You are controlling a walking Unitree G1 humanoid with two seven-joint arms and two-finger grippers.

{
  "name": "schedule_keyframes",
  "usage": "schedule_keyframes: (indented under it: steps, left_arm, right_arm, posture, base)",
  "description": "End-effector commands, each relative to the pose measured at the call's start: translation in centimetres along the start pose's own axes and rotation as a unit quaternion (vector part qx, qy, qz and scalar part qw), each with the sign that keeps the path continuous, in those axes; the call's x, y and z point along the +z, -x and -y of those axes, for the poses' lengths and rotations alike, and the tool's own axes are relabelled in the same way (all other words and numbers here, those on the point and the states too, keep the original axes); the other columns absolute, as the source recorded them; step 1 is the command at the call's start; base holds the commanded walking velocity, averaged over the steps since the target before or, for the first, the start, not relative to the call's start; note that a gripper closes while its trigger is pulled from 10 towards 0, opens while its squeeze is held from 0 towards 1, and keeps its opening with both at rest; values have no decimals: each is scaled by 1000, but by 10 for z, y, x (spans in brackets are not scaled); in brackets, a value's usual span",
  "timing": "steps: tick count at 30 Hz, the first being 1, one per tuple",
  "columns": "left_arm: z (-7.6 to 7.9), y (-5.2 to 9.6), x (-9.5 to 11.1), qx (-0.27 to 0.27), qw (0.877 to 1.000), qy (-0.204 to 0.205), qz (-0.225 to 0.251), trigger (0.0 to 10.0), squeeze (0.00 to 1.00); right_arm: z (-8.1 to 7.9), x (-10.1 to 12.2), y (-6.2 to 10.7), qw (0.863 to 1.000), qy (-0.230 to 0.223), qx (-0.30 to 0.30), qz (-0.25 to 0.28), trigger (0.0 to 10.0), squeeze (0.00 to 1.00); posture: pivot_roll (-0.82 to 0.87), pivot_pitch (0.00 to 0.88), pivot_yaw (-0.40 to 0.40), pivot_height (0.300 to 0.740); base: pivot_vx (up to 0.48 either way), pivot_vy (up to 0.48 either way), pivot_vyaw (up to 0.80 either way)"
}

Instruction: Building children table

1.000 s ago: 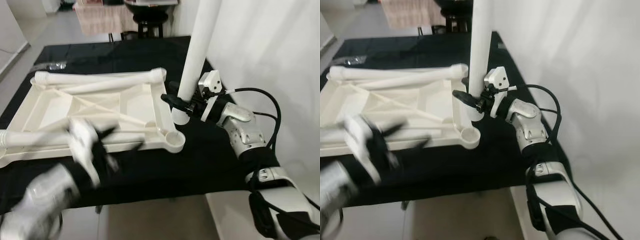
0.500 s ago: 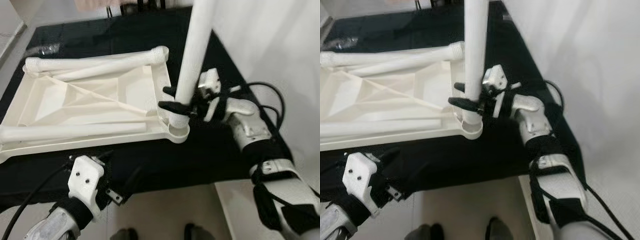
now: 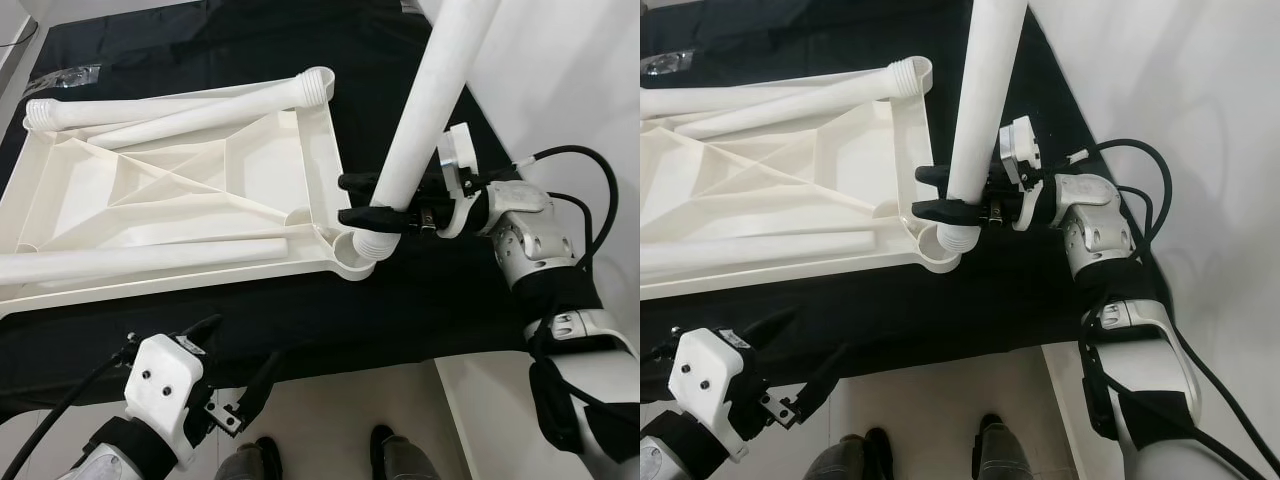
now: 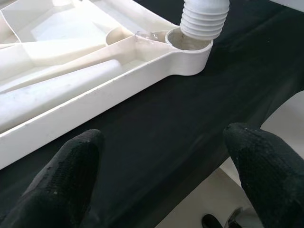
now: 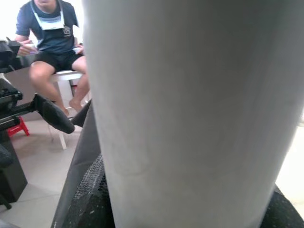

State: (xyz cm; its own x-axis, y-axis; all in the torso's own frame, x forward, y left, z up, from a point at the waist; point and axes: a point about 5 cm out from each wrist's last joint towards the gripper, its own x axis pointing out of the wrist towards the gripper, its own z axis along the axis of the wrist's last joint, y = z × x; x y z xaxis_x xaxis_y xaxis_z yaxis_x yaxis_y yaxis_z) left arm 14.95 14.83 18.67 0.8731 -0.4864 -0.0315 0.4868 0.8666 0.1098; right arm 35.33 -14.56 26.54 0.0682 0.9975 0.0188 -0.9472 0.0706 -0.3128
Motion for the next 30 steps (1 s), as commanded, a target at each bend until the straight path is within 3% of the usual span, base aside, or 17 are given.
schedule_keyframes:
  steps: [1, 11, 30]
  left_arm:
    - [3, 2, 0, -8, 1000, -2, -4, 10000, 0]
    - [8, -1, 1, -27, 1000, 12, 2, 10000, 0]
    - [8, -8, 1, -29, 999, 12, 13, 10000, 0]
  right_arm:
    - [-11, -21, -12, 999, -32, 28, -22, 10000, 0]
    - [-10, -16, -37, 998, -11, 60, -25, 10000, 0]
    - [0, -6, -59, 996, 14, 79, -43, 10000, 0]
  posture:
    - [20, 382, 60, 740]
    - [18, 381, 42, 740]
    - [11, 376, 11, 740]
  base:
    - [0, 0, 0]
    - [0, 0, 0]
    - [0, 0, 0]
